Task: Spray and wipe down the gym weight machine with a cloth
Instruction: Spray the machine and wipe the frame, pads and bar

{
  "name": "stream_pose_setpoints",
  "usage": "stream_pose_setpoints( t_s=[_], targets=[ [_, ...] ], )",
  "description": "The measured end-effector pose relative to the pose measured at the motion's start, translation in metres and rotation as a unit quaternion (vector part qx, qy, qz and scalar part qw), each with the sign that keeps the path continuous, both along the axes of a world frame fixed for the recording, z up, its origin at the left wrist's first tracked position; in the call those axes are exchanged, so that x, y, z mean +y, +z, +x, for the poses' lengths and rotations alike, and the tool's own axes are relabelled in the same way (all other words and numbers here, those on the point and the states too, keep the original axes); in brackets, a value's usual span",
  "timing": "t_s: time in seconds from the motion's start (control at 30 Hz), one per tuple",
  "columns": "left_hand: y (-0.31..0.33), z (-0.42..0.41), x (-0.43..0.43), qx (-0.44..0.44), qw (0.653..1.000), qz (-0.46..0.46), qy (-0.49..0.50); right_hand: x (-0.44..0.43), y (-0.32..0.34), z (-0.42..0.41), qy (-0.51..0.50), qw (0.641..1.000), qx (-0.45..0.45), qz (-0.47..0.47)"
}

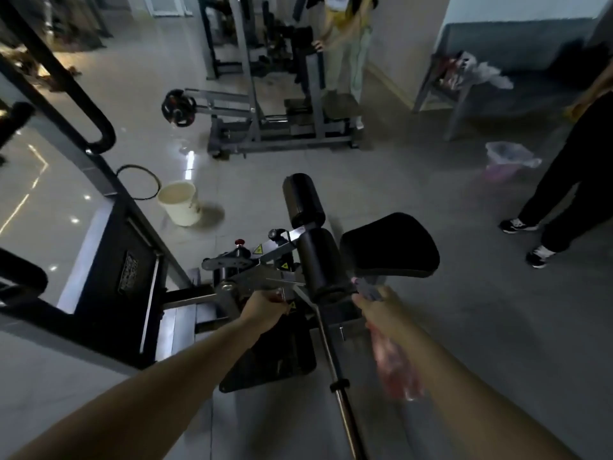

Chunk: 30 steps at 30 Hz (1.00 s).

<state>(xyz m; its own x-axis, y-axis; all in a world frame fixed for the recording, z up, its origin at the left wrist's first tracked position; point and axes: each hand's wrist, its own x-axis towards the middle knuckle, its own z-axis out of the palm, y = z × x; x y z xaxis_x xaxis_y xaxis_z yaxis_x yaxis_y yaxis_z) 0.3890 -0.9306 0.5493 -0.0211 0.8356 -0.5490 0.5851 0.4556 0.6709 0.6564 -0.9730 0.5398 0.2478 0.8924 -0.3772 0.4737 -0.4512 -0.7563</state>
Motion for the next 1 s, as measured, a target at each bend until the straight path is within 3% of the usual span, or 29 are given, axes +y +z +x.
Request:
stream_pose_setpoints(
  t_s=[0.17,0.33,0.6,0.73,0.9,1.0],
  targets=[
    [-0.017,0.034,0.004,-0.019,0.998,-0.022,0.054,0.037,0.017,0.009,0.119,0.990,-0.066,-0.026],
    [-0.043,0.057,0.027,-0.049,0.990,-0.046,0.122,0.060,0.014,0.012,0.108,0.986,-0.123,-0.029],
    [-0.089,0.121,0.065,-0.142,0.961,-0.110,0.209,0.073,-0.003,0.029,0.098,0.995,0.015,-0.022],
    [-0.105,0.141,0.070,-0.199,0.926,-0.127,0.294,0.079,-0.008,0.040,0.127,0.991,0.014,-0.040],
    [-0.124,0.106,0.069,-0.278,0.899,-0.235,0.244,0.101,-0.012,0.047,0.171,0.984,-0.018,-0.052],
    [-0.129,0.103,0.067,-0.299,0.890,-0.227,0.260,0.113,-0.012,0.046,0.203,0.976,-0.049,-0.063]
  ],
)
